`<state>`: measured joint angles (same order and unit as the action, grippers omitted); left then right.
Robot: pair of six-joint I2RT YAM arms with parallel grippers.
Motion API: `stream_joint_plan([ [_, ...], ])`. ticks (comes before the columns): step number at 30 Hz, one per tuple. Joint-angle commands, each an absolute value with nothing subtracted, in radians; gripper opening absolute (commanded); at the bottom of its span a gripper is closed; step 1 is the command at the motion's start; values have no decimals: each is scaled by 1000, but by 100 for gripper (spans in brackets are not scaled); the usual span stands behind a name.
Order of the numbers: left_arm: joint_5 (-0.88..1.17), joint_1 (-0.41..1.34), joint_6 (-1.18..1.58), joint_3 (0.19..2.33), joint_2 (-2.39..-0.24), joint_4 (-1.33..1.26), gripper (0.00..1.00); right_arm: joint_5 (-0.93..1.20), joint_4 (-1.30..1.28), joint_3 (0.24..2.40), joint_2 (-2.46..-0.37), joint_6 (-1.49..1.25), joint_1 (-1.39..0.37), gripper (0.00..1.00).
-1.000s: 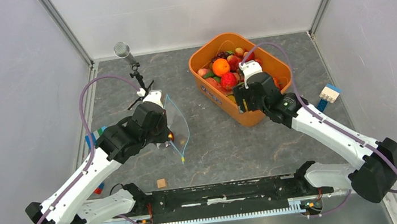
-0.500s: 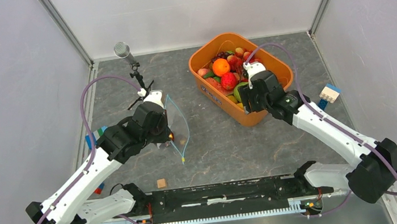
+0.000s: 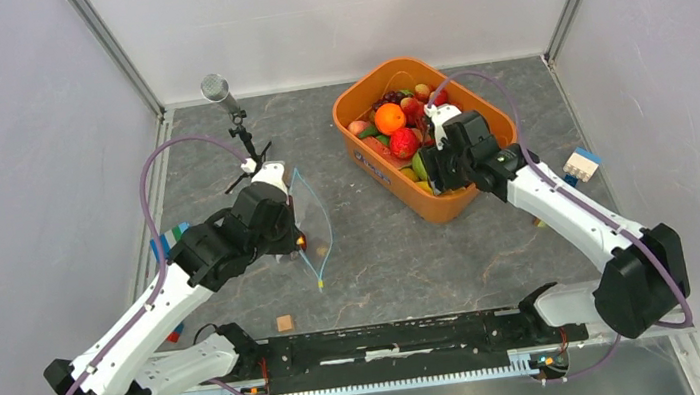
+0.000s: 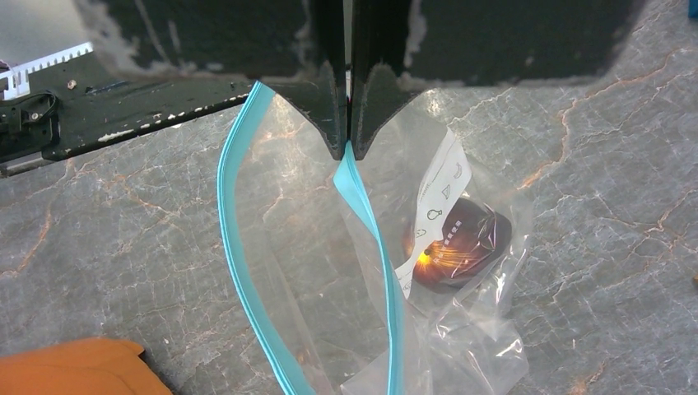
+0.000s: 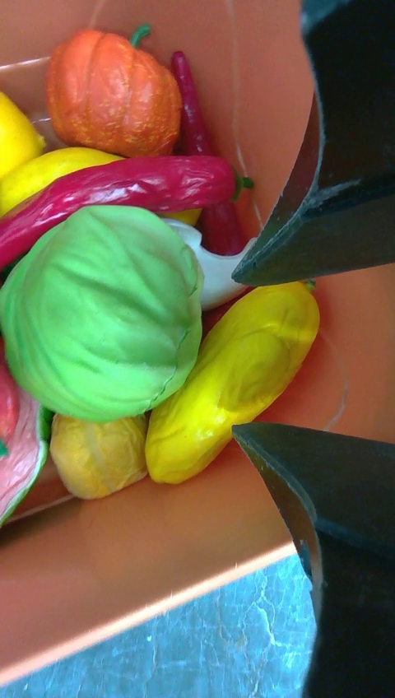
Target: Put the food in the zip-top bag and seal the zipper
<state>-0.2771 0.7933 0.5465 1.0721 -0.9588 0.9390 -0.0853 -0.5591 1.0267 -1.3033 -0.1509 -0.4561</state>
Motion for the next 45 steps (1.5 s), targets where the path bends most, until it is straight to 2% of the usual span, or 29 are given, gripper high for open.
stream_joint_plan([
  [1,-276,790,526,1068,-944,907,2,-59,-464,1088,-1259,-151,-456,67],
  [5,-272,790,521,1074,-959,907,2,-47,-305,1100,-1249,-214,-456,76],
  [17,-248,790,525,1061,-948,905,2,-93,-208,1265,-1609,-285,-454,78],
  [20,-247,790,528,1062,-950,905,2,-77,-202,1267,-1666,-294,-452,76],
  [24,-244,790,523,1063,-955,905,2,-74,-163,1237,-1687,-293,-453,66],
  [29,-242,790,526,1059,-954,905,2,-62,-115,1212,-1646,-279,-449,44],
  [38,-245,790,528,1058,-956,901,2,-45,-55,1072,-1378,-273,-449,41],
  [41,-240,790,525,1058,-956,892,2,22,-16,1018,-1289,-279,-450,42],
  [45,-235,790,522,1057,-959,888,2,232,89,929,-1190,-301,-449,42],
])
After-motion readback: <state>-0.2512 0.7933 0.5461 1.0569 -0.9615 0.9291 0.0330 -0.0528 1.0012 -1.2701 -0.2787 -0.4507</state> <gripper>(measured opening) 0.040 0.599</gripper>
